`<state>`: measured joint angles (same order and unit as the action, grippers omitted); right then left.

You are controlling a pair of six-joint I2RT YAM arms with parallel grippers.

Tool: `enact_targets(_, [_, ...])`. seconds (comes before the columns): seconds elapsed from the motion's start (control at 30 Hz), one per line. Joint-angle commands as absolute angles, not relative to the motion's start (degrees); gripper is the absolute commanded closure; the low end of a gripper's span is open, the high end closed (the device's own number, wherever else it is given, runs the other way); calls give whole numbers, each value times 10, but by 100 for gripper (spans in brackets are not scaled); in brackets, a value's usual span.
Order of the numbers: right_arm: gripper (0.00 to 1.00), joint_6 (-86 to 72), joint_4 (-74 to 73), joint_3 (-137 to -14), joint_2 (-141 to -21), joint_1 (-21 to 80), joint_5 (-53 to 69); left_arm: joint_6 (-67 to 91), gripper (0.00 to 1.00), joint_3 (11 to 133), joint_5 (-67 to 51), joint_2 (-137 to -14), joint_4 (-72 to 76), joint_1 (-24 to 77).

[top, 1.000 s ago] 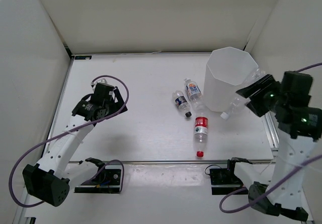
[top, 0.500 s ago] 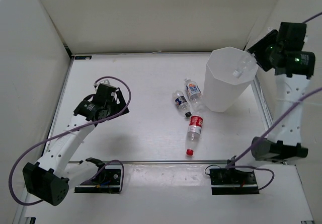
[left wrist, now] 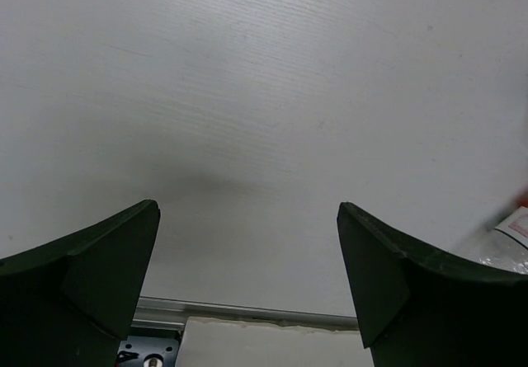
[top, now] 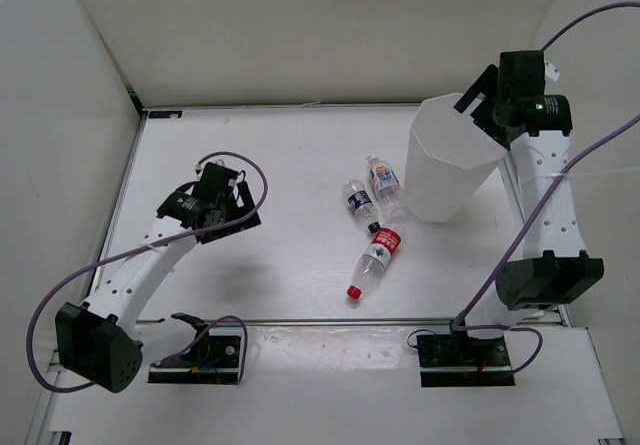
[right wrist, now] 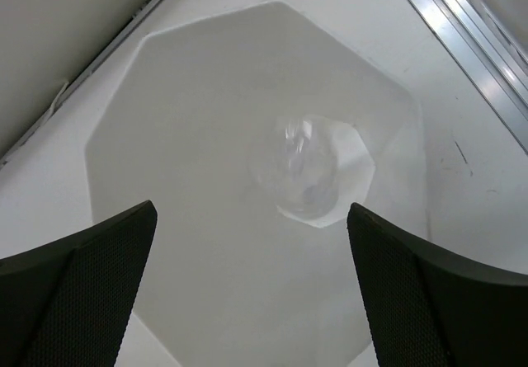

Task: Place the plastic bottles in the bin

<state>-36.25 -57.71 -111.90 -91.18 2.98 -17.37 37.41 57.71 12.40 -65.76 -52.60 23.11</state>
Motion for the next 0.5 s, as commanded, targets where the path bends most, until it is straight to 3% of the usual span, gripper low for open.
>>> enact_targets(0.0, [0,-362,-566,-1106,-858,15,-173,361,0,611,73,-662,-523,235])
enact_targets(0.2, [0,-368,-594,-1126,-797,68,-124,370,0,634,10,-740,-540,235])
enact_targets(0.47, [0,-519,-600,-874,-679,241,-112,359,0,639,-19,-749,-533,235])
